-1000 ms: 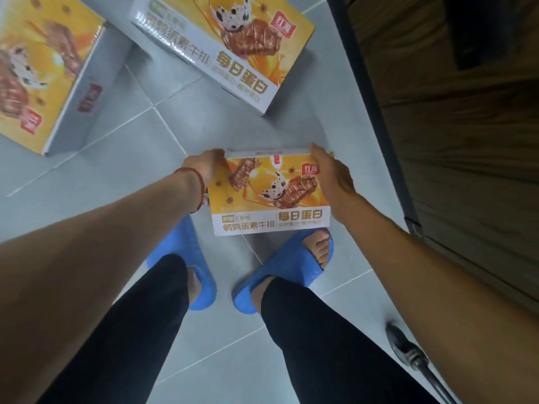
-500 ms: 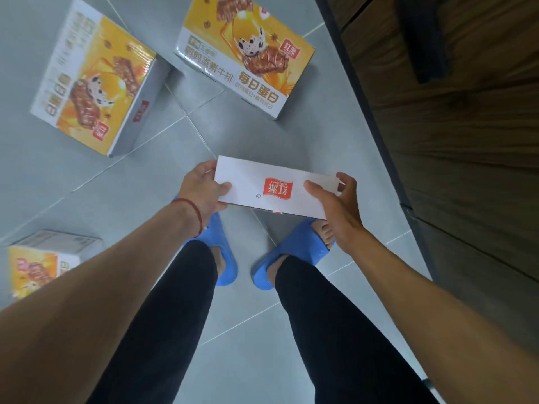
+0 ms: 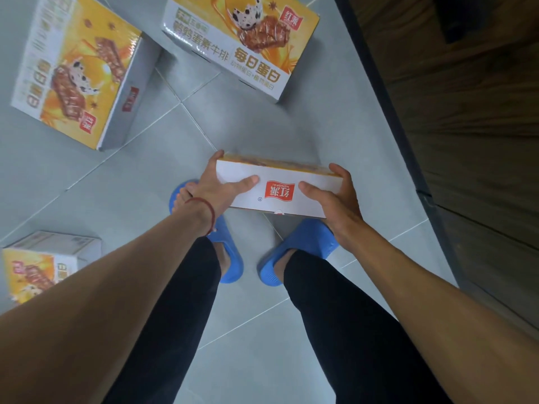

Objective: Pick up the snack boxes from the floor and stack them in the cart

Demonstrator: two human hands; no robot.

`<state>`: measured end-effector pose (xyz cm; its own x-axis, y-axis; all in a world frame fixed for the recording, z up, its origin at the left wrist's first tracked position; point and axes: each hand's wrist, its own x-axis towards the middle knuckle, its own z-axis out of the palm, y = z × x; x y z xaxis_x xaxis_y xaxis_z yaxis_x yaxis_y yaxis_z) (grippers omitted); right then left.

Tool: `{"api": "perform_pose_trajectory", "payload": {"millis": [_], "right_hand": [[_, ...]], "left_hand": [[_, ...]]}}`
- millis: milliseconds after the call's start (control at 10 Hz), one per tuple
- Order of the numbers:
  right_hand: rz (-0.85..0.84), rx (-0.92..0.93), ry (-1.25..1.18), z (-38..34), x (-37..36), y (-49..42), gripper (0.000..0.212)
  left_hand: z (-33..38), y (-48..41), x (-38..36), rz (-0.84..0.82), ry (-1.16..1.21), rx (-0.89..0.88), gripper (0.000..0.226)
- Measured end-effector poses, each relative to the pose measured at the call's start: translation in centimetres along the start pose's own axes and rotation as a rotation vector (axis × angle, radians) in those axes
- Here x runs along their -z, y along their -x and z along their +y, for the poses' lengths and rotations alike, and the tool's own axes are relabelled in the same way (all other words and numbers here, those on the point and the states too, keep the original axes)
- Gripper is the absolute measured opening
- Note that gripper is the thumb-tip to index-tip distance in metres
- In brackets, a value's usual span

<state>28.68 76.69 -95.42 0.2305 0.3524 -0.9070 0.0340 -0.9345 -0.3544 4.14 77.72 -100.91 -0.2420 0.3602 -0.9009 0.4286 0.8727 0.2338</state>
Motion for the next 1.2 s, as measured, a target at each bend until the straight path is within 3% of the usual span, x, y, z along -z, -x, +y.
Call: {"api": "perform_pose_trajectory", "payload": {"millis": [200, 400, 800, 900, 1100, 1200], "right_hand": [[0.077, 0.044, 0.017, -2.4, 1.4, 6.8, 0.085], [0.12, 0.105, -0.047, -6.5, 4.2, 18.5, 0.082], [0.154, 0.177, -0.189, -14.4, 11.3, 40.8, 0.08], [0.148, 0.195, -0.227, -15.1, 12.9, 45.1, 0.07], [0.149, 0.182, -0.397, -14.4, 14.0, 53.7, 0.064], [0.212, 0.184, -0.511, -13.3, 13.4, 56.9, 0.056]], "left_hand": [[1.8, 5.9, 2.8, -0.012, 0.004, -0.087, 0.112], [7.9, 20.0, 7.9, -0.105, 0.111, -0.156, 0.084], [18.1, 42.5, 17.3, -0.066, -0.076, -0.348, 0.079], [19.0, 47.6, 18.9, -0.036, -0.128, -0.398, 0.084], [21.0, 55.1, 21.6, -0.117, -0.217, -0.47, 0.054], [22.4, 57.2, 22.4, -0.169, -0.318, -0.533, 0.065]]}}
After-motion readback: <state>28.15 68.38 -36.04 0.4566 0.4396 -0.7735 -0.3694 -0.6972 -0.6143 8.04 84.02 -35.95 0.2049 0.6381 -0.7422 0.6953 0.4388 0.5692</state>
